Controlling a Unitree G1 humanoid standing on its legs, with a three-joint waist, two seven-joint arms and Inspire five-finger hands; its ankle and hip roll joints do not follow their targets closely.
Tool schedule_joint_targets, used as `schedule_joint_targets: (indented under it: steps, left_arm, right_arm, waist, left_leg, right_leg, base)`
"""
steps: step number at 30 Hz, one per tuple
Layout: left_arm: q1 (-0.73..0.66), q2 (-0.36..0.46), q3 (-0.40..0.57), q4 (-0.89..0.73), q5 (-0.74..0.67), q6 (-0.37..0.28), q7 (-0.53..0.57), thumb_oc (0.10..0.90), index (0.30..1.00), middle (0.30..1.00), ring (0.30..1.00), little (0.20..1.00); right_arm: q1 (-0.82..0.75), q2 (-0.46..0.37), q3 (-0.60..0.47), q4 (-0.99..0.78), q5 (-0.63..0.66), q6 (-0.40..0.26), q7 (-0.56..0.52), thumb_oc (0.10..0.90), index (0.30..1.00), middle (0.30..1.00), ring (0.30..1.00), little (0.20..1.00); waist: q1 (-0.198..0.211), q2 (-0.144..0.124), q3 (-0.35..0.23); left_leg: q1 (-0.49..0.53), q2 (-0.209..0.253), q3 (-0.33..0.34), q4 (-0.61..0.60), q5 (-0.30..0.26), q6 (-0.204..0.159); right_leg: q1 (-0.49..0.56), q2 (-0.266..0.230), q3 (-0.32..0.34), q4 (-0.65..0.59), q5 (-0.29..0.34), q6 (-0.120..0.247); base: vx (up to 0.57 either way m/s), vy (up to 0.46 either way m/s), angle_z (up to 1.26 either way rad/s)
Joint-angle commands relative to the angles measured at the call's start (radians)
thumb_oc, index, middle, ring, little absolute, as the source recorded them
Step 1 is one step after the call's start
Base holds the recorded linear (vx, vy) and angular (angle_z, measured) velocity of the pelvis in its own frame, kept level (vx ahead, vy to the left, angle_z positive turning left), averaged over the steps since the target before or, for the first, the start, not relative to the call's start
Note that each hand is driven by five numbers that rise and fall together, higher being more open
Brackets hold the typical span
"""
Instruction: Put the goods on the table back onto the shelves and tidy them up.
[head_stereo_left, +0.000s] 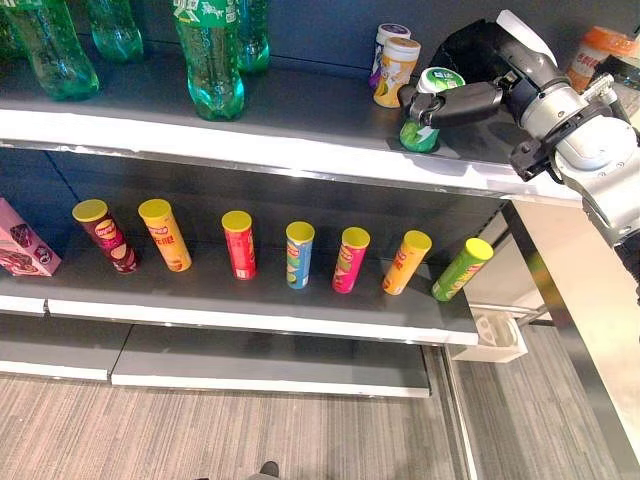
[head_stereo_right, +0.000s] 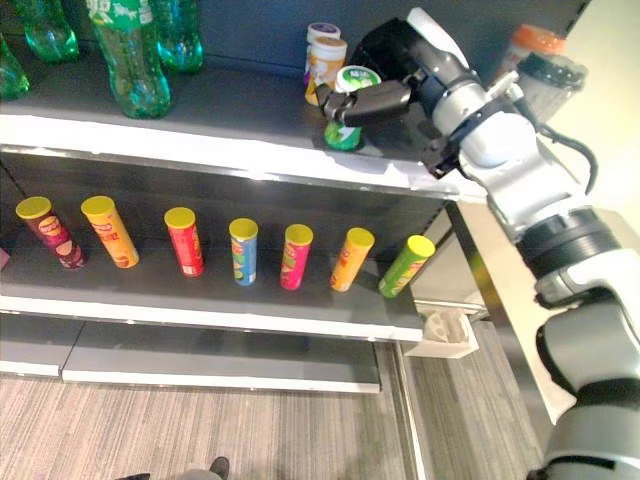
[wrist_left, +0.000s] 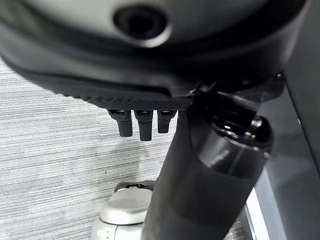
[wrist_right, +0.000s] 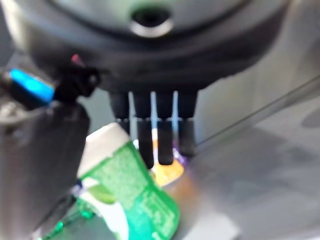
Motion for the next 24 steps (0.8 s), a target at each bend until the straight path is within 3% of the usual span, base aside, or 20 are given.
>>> schedule_joint_targets:
  steps: [1, 13, 14, 24]
  left_arm:
    - [-0.006, 0.068, -0.054, 0.009, -0.018, -0.035, 0.016, 0.8, 0.9, 0.9, 0.9, 0.9]
    - [-0.004, 0.067, -0.053, 0.0, -0.024, -0.038, 0.016, 0.8, 0.9, 0.9, 0.9, 0.9]
    - [-0.002, 0.066, -0.054, -0.001, -0.023, -0.038, 0.016, 0.8, 0.9, 0.9, 0.9, 0.9]
    - [-0.001, 0.067, -0.051, -0.001, -0.027, -0.035, 0.02, 0.8, 0.9, 0.9, 0.9, 0.9]
  right_arm:
    - [-0.197, 0.005, 0.034, 0.018, 0.032, -0.043, -0.051, 0.4, 0.3, 0.3, 0.3, 0.3]
    - [-0.205, 0.017, 0.057, 0.005, 0.021, -0.043, -0.043, 0.4, 0.3, 0.3, 0.3, 0.3]
    - [-0.204, 0.021, 0.051, 0.01, 0.012, -0.043, -0.05, 0.8, 0.9, 0.9, 0.9, 0.9]
    - [-0.19, 0.035, 0.009, 0.016, 0.005, -0.039, -0.072, 0.8, 0.9, 0.9, 0.9, 0.9]
  waist:
    - [0.043, -0.03, -0.058]
    - [0.04, -0.03, -0.056]
    - [0.038, -0.027, -0.056]
    - [0.03, -0.02, -0.059]
  left_leg:
    - [-0.061, 0.109, 0.078, 0.0, 0.006, -0.083]
    - [-0.059, 0.108, 0.082, -0.001, 0.007, -0.081]
    - [-0.058, 0.106, 0.082, -0.001, 0.005, -0.081]
    - [-0.052, 0.105, 0.089, -0.002, 0.001, -0.078]
  right_leg:
    - [0.005, -0.138, -0.003, 0.083, -0.013, 0.111]
    - [0.002, -0.139, 0.005, 0.081, -0.009, 0.111]
    - [0.003, -0.14, 0.006, 0.08, -0.008, 0.111]
    - [0.002, -0.143, 0.012, 0.08, -0.007, 0.111]
  base:
    - [0.0, 0.0, 0.0]
    - [0.0, 0.0, 0.0]
    - [0.0, 0.0, 0.0]
    - [0.0, 0.0, 0.0]
